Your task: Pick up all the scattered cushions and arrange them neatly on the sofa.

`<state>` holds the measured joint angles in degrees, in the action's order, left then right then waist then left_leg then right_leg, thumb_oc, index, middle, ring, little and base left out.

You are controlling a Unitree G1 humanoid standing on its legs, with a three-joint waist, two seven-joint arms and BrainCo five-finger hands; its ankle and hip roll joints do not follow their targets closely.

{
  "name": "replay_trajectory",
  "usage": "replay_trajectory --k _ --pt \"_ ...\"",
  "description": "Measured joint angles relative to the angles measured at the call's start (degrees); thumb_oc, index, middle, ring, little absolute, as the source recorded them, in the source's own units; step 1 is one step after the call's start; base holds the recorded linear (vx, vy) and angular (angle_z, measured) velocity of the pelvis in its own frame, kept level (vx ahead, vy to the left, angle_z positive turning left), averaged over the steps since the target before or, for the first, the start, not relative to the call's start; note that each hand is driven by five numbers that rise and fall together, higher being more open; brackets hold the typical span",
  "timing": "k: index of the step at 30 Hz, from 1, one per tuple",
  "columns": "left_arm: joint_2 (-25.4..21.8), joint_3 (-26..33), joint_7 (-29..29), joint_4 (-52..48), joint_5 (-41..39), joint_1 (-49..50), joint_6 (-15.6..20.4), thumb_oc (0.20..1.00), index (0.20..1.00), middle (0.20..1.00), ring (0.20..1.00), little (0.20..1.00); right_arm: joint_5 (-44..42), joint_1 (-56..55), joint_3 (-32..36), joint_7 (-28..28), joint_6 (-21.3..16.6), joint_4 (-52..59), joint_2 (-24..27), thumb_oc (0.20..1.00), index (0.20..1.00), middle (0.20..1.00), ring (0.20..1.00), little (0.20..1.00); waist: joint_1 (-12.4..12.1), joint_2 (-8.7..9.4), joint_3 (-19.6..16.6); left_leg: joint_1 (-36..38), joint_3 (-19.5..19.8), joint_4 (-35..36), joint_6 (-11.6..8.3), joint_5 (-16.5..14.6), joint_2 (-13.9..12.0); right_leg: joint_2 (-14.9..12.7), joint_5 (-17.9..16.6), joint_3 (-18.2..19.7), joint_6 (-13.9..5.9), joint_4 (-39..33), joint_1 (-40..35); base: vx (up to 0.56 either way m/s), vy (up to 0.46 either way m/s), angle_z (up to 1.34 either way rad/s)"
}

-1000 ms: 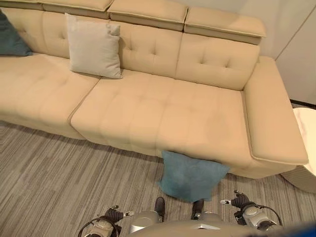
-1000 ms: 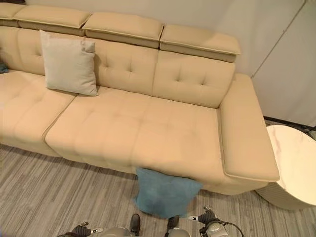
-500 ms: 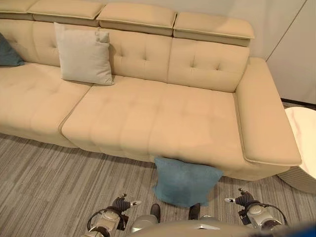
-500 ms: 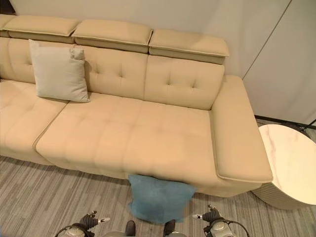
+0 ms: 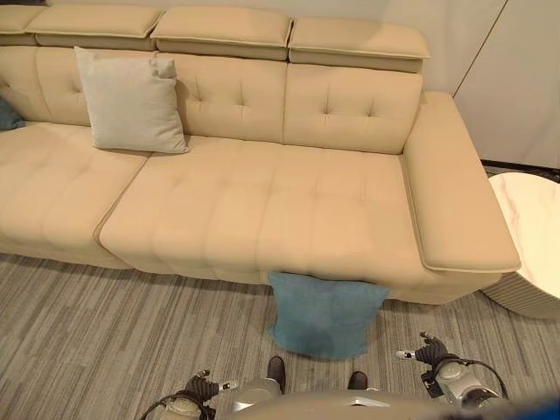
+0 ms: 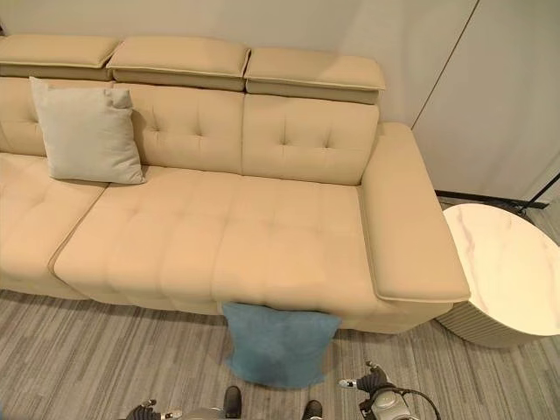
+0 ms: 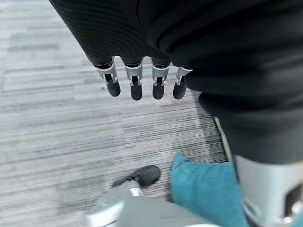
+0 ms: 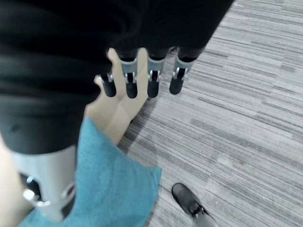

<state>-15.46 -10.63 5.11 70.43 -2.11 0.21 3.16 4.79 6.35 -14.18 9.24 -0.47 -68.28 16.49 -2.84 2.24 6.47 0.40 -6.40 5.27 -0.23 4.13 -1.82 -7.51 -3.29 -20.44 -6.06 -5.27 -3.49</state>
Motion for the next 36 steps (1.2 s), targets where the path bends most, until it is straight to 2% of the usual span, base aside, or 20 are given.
replay_trajectory --k 3,5,7,8,9,11,15,19,20,21,23,25,26,27,31,34,36 --pt "0.02 0.46 0.22 -3.1 -2.05 -2.54 0.35 1.0 1.0 1.0 1.0 1.0 -0.12 0.63 0.34 0.18 -0.01 1.82 0.37 1.0 1.0 1.0 1.0 1.0 0.02 0.07 1.86 -1.96 0.82 -0.43 -0.69 0.71 -0.27 0.37 -0.08 -0.78 0.45 0.2 1.7 -0.2 -0.026 0.13" --pt "0.02 1.19 1.18 -7.36 -6.17 -4.9 1.3 1.0 1.0 1.0 1.0 1.0 -1.4 2.2 0.5 1.16 -0.87 6.47 1.73 1.0 1.0 1.0 1.0 1.0 0.06 -0.16 4.03 -9.09 0.96 -5.48 -0.73 0.22 -0.63 -0.57 1.29 -0.69 0.76 5.84 8.93 -0.32 -0.007 0.02" --pt "-0.26 1.23 2.88 -10.42 -9.49 -9.86 2.76 1.0 1.0 1.0 1.0 1.0 -2.04 7.37 0.64 2.52 -1.3 8.74 3.77 1.0 1.0 1.0 1.0 1.0 0.07 -0.95 9.99 -16.57 1.32 -10.23 -0.54 0.37 -0.88 -1.5 2.14 -0.62 1.49 12.7 16.7 -0.25 0.008 0.04" --pt "-0.81 1.02 4.29 -12.81 -12.44 -13.45 3.86 1.0 1.0 1.0 1.0 1.0 -2.99 10.5 0.68 3.51 -1.38 11.37 5.31 1.0 1.0 1.0 1.0 1.0 0.08 -0.99 13.2 -22.8 1.44 -14.15 -0.78 -0.29 -0.76 -3.11 4.18 -0.41 2.83 19.38 24.0 -0.06 0.0 0.11" --pt "-1.26 1.09 5.02 -13.6 -13.18 -16.01 4.55 1.0 1.0 1.0 1.0 1.0 -3.55 12.44 0.76 4.17 -1.81 12.83 6.27 1.0 1.0 1.0 1.0 1.0 0.12 -0.88 15.17 -26.07 1.48 -15.87 -0.73 -0.48 -0.45 -4.2 5.25 -0.21 3.36 23.22 28.12 -0.04 0.009 0.16" --pt "-2.16 1.22 6.4 -13.27 -15.13 -20.63 5.06 1.0 1.0 1.0 1.0 1.0 -4.04 16.8 0.76 5.11 -2.25 12.82 6.56 1.0 1.0 1.0 1.0 1.0 -0.08 -0.2 19.9 -28.26 1.51 -17.45 -0.4 -0.72 -0.08 -5.5 7.03 1.19 4.12 27.32 31.72 -0.08 0.013 0.07" --pt "-3.37 1.1 9.05 -14.8 -18.25 -23.93 6.43 1.0 1.0 1.0 1.0 1.0 -6.49 21.1 1.67 8.2 -3.67 16.82 6.44 1.0 1.0 1.0 1.0 1.0 0.63 0.21 20.46 -37.37 1.19 -21.99 -0.19 -1.14 -0.49 -6.15 7.7 2.46 4.58 32.17 41.21 -0.11 0.024 -0.06" --pt "-4.84 -0.61 11.52 -16.69 -19.85 -31.67 7.77 1.0 1.0 1.0 1.0 1.0 -10.12 26.53 5.66 14.22 -5.05 21.21 5.77 1.0 1.0 1.0 1.0 1.0 3.19 1.56 20.99 -51.02 0.71 -28.85 0.6 -2.15 -0.92 -6.83 8.4 4.12 5.91 38.22 55.02 -0.06 0.055 -0.06" --pt "-5.47 -0.51 11.58 -16.91 -19.86 -33.73 7.84 1.0 1.0 1.0 1.0 1.0 -10.25 28.67 6.61 15.12 -5.14 21.32 5.64 1.0 1.0 1.0 1.0 1.0 3.98 1.56 22.95 -52.25 0.6 -30.05 0.73 -1.85 -1.0 -6.92 7.69 4.13 6.42 39.18 56.09 -0.02 0.04 -0.15" --pt "-5.44 -0.54 11.65 -16.96 -19.91 -34.54 7.86 1.0 1.0 1.0 1.0 1.0 -10.36 29.42 6.78 15.91 -5.07 21.31 5.29 1.0 1.0 1.0 1.0 1.0 4.16 1.73 23.41 -52.82 0.51 -30.73 0.9 -2.08 -1.23 -6.9 7.59 4.24 6.55 39.26 56.59 -0.04 0.08 -0.05" --pt "-5.61 -0.64 12.78 -17.59 -21.07 -35.21 8.5 1.0 1.0 1.0 1.0 1.0 -10.49 29.14 7.02 17.69 -5.36 21.35 4.89 1.0 1.0 1.0 1.0 1.0 5.09 1.74 23.4 -54.03 0.33 -31.81 0.9 -3.3 -1.17 -7.08 8.35 4.94 6.74 40.28 58.04 -0.01 0.082 -0.04" --pt "-6.01 -2.47 15.39 -18.58 -22.09 -37.28 8.78 1.0 1.0 1.0 1.0 1.0 -11.33 29.93 8.65 21.33 -6.54 23.42 5.12 1.0 1.0 1.0 1.0 1.0 5.59 0.94 19.94 -61.22 -0.5 -32.89 0.95 -3.35 -1.12 -7.12 8.69 6.36 6.57 41.47 65.92 0.0 0.054 -0.13" --pt "-6.4 -2.51 15.41 -19.5 -22.09 -39.16 8.81 1.0 1.0 1.0 1.0 1.0 -11.42 31.6 9.75 21.83 -6.78 23.64 4.95 1.0 1.0 1.0 1.0 1.0 5.72 0.86 20.24 -63.46 -1.21 -33.65 1.45 -2.86 -1.1 -7.35 7.79 6.92 6.28 42.21 68.58 0.01 0.054 -0.13" --pt "-6.23 -2.67 16.03 -19.85 -22.14 -41.25 8.83 1.0 1.0 1.0 1.0 1.0 -12.49 33.11 9.44 22.65 -6.78 23.48 4.83 1.0 1.0 1.0 1.0 1.0 5.9 0.65 20.89 -65.1 -1.43 -34.63 1.87 -2.73 -1.14 -7.45 7.36 7.13 6.87 43.0 70.18 0.0 0.037 -0.08" --pt "-5.99 -3.24 17.47 -21.7 -23.67 -45.16 9.93 1.0 1.0 1.0 1.0 1.0 -12.91 35.7 7.87 24.06 -8.11 23.57 5.17 1.0 1.0 1.0 1.0 1.0 6.63 0.56 20.58 -68.8 -2.62 -34.21 2.01 -3.42 -0.96 -7.51 7.64 8.96 6.31 43.53 75.18 -0.01 0.005 -0.02" --pt "-8.02 -3.5 17.66 -22.36 -26.29 -50.15 10.08 1.0 1.0 1.0 1.0 1.0 -17.18 37.92 7.88 23.16 -8.7 23.98 6.63 1.0 1.0 1.0 1.0 1.0 7.0 0.3 20.7 -75.33 -2.82 -35.77 2.17 -2.72 -0.36 -8.27 7.9 9.8 6.99 46.13 82.72 0.02 0.019 0.07" --pt "-8.2 -4.28 17.58 -22.44 -27.38 -51.4 10.11 1.0 1.0 1.0 1.0 1.0 -18.5 39.78 6.8 22.39 -9.15 24.08 7.88 1.0 1.0 1.0 1.0 1.0 7.15 0.06 20.88 -76.45 -2.97 -37.19 2.19 -3.38 -0.19 -8.65 8.59 10.58 7.0 47.68 84.13 0.06 0.015 0.03"
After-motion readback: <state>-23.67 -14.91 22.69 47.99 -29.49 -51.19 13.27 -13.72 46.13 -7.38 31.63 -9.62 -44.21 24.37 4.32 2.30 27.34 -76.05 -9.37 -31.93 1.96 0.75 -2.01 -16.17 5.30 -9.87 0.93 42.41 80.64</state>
